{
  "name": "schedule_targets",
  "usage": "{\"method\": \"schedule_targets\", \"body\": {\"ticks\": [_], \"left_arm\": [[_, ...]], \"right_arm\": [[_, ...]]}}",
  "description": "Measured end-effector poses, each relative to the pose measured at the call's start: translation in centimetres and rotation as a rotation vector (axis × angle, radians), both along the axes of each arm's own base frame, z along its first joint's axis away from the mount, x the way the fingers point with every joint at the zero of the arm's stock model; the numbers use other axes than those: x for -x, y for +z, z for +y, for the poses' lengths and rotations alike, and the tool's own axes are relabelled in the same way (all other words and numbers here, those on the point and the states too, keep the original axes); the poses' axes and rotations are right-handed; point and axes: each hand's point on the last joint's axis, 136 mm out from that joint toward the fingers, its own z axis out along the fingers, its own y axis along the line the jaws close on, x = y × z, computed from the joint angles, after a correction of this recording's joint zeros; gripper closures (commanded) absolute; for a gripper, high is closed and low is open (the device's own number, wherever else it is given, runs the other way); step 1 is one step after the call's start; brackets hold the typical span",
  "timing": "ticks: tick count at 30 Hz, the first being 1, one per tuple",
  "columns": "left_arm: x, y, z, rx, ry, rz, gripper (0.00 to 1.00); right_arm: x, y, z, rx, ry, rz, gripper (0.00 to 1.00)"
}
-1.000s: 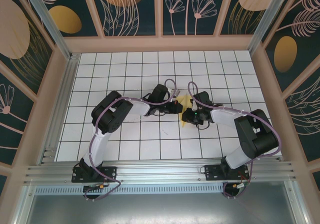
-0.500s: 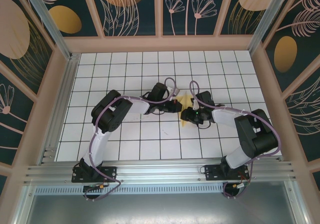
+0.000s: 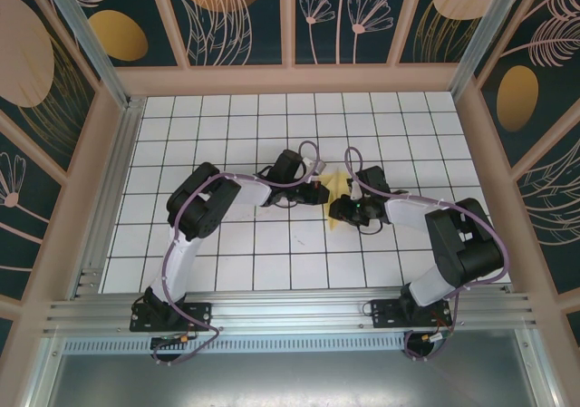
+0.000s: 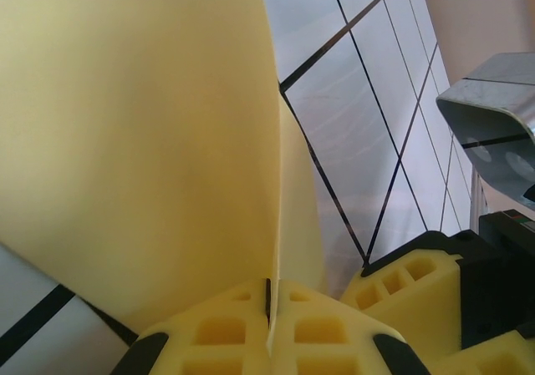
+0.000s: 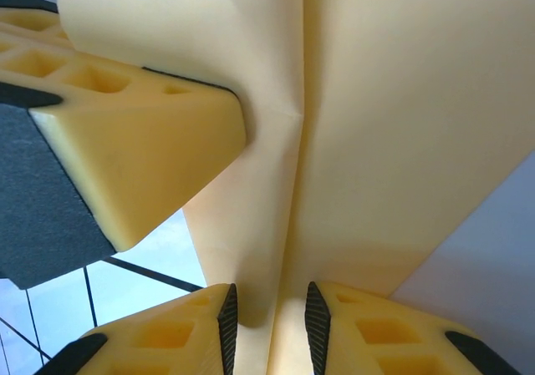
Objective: Fold a paper plane with a square sheet of paper (pick it up from the middle)
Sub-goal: Fourth fold the wing at the center of the table.
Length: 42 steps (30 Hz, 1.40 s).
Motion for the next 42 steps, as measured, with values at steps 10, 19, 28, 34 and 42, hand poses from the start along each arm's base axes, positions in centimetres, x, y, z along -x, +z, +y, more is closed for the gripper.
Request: {"method": "schedule_targets", "body": {"ticks": [10,19,28,34,42], "left_arm": [[-0.1,-0.1,0.0,-0.008,-0.014,-0.023,1.0],[-0.3,-0.2,0.0,-0.018,-0.008,-0.027,1.0],[-0.4,-0.2,0.0,-0.028,-0.003,-0.024,1.0],[-0.4,-0.2,0.0,-0.029,0.0,-0.025,1.0],[-1.0,-0.2,0.0,-0.035,0.017,-0.036,1.0]], "right_arm": [[0.0,-0.2,-0.1,0.005,0.0,0.0,0.75],[-0.1,-0.3,-0.2,-0.001,0.002,-0.009,0.8],[-0.1,-0.2,-0.2,0.006,0.019,-0.022,0.71],[-0.3,-0.4,0.0,0.052,0.027,-0.018,0.71],[-1.0,-0.7,0.5,0.16,0.034,-0.032,0.72]]}}
